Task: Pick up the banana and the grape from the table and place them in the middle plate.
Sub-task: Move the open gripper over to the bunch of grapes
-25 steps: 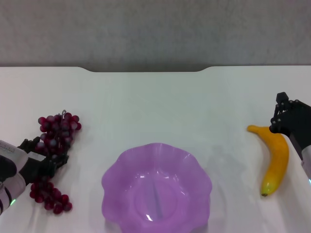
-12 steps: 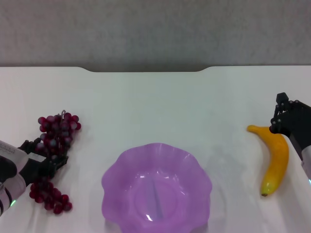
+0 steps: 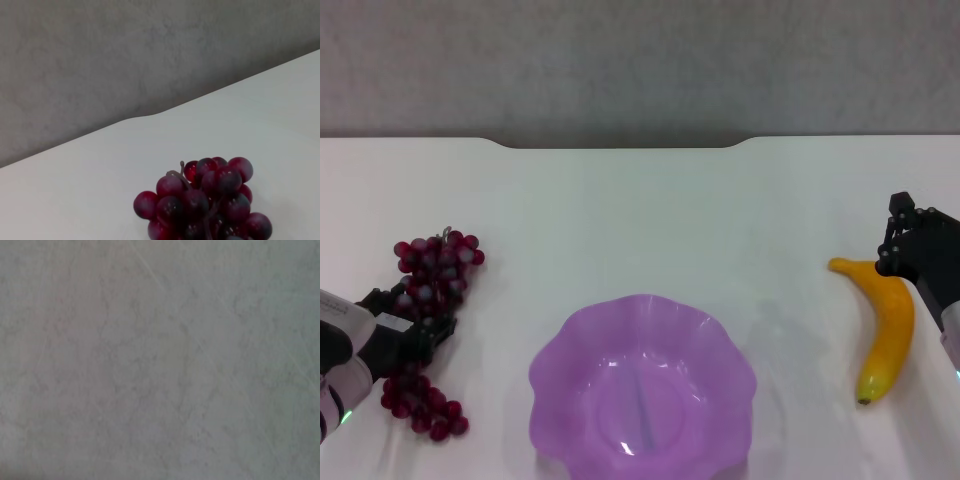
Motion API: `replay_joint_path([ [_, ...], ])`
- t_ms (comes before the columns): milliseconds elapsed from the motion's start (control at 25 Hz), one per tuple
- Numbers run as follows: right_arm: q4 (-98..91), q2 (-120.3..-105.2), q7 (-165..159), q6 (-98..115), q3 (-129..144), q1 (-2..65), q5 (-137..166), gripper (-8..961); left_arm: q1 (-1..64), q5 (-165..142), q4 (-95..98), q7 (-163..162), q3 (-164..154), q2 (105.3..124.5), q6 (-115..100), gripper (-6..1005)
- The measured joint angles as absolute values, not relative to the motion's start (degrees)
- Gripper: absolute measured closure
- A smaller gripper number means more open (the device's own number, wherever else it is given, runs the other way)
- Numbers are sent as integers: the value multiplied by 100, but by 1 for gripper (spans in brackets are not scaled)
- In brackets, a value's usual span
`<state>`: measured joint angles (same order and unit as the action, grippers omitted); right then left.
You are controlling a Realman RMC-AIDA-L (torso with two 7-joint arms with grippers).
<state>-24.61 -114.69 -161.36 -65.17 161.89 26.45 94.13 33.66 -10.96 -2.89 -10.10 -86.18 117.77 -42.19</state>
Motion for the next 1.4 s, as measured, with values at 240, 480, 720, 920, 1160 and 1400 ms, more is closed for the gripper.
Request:
replay_joint_path([
  [240, -2461, -11469, -16136, -6520, 16189, 2645, 9413, 953, 3366, -1087, -282, -1011, -8613, 11777, -4210, 272],
  [480, -2461, -11469, -16136, -6527, 16189, 2644, 9413, 953, 3366, -1081, -282, -1011, -8613, 11777, -4211, 329],
  [720, -2461, -11469, -16136, -6530, 16189, 2637, 9413, 953, 3362, -1070, -282, -1011, -8613, 11777, -4206, 361],
  [920, -2461, -11469, -16136, -6531, 16189, 2633, 9413, 953, 3356, -1068, -276, -1011, -8613, 11777, -4213, 384],
  [1160, -2461, -11469, -16136, -6543, 16189, 2628, 9413, 954, 3334, -1068, -261, -1011, -8606, 11777, -4243, 422],
  [1400, -2461, -11469, -16136, -6549, 16189, 2628, 9413, 954, 3331, -1085, -259, -1011, -8605, 11777, -4246, 464],
])
